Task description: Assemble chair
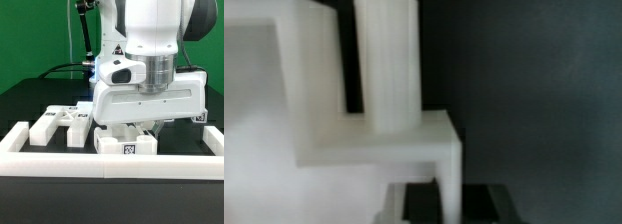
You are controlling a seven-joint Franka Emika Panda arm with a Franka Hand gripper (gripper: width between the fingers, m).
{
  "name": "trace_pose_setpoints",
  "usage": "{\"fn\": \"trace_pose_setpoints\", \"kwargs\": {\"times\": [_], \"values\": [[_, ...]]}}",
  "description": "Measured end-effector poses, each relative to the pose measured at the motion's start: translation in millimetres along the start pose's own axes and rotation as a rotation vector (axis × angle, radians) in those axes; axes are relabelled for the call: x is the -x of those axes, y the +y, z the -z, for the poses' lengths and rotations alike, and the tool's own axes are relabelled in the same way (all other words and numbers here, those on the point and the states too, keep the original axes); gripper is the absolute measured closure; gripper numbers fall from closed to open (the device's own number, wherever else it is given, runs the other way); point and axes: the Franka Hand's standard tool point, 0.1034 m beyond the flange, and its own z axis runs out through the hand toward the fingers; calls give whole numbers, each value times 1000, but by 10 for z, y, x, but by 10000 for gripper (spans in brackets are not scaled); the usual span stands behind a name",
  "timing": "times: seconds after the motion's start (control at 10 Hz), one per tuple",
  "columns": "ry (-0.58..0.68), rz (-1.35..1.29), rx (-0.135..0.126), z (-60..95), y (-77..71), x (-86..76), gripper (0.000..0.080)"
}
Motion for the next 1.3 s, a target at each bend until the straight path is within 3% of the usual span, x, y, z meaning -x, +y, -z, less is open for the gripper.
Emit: {"fn": "trace_pose_setpoints", "kwargs": {"times": [0.3, 0.9, 1.3], "values": [[1, -6, -1, 1, -21, -6, 766], [22, -59, -7, -16, -627, -268, 765], [54, -81, -11, 2, -808, -607, 765]]}}
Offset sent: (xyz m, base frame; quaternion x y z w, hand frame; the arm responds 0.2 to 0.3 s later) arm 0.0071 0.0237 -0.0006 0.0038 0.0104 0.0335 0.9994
